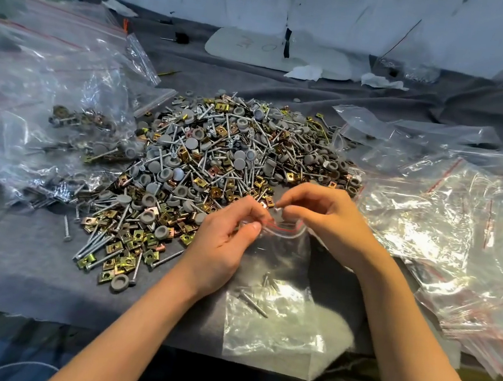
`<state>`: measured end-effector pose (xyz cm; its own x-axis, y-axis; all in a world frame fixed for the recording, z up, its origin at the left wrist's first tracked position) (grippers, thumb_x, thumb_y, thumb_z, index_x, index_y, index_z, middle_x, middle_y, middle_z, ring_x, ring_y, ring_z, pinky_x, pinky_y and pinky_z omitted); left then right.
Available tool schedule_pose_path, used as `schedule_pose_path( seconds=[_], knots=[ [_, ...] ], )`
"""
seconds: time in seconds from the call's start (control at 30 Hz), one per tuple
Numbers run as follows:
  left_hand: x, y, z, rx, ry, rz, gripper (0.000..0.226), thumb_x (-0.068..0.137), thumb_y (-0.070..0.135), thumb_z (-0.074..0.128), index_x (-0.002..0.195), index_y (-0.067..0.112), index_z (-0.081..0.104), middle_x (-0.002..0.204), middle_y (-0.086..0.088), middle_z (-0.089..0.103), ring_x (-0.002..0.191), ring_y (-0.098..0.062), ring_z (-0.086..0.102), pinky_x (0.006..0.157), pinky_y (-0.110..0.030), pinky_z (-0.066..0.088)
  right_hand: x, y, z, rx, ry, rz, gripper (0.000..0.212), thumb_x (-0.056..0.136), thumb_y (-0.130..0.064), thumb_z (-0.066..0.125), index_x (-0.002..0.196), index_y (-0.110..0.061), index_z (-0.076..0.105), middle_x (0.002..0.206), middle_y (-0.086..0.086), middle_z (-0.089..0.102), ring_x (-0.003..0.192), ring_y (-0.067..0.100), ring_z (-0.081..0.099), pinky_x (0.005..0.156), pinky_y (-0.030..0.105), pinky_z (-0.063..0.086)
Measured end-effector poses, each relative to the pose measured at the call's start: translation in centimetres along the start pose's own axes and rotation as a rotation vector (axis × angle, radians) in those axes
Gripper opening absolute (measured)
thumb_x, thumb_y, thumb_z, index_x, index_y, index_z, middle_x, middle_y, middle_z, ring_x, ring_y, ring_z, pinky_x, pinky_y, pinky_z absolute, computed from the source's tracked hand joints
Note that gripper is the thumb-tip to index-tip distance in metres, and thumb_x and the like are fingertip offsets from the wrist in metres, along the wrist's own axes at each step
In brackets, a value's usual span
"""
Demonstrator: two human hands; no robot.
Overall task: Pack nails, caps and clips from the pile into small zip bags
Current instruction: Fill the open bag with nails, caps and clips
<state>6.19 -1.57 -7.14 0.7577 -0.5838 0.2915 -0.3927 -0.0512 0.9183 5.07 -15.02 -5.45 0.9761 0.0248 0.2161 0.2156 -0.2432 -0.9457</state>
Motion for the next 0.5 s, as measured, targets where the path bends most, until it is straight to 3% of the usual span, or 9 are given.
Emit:
schedule_pose_path(
  seconds=[0.13,0.27,0.5],
  knots=[
    [-0.04,0.12,0.04,0.043,-0.012,0.006,0.015,0.089,0.016,0.045,0.091,0.012,0.060,0.090,-0.008,0.065,0.083,-0.022,0.060,0.075,-0.030,0.046,-0.43,0.36,0.72,0.181,-0.090,0.072,0.018,0.078,-0.002,0.063,0.081,-0.016,0.074,0.082,0.001,0.069,0.079,0.013,0.062,0.074,0.020,0.048],
    [0.01,0.33,0.12,0.058,-0.018,0.010,0.014,0.089,0.017,0.045,0.088,0.016,0.059,0.092,-0.006,0.066,0.085,-0.019,0.060,0.077,-0.034,0.049,-0.55,-0.04,0.49,0.296,-0.086,0.060,0.024,0.076,0.004,0.060,0.076,-0.015,0.075,0.080,0.002,0.067,0.077,0.011,0.060,0.071,0.018,0.046],
    [-0.07,0.31,0.11,0.065,-0.016,0.014,0.013,0.091,0.018,0.046,0.088,0.018,0.058,0.076,0.015,0.061,0.070,0.000,0.054,0.066,-0.018,0.040,-0.75,-0.01,0.80,0.352,-0.114,0.093,0.012,0.081,-0.006,0.066,0.092,-0.010,0.069,0.090,0.008,0.072,0.086,0.019,0.067,0.078,0.026,0.053]
  ],
)
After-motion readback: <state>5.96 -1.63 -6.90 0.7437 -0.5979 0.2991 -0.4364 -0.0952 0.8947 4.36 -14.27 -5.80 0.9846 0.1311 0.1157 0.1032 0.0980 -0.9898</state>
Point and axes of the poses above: each hand's wrist, its own x-axis towards the middle knuckle, its own z-axis out of the palm, y = z × x, the point moved 9 cm from there along x, towards the middle knuckle
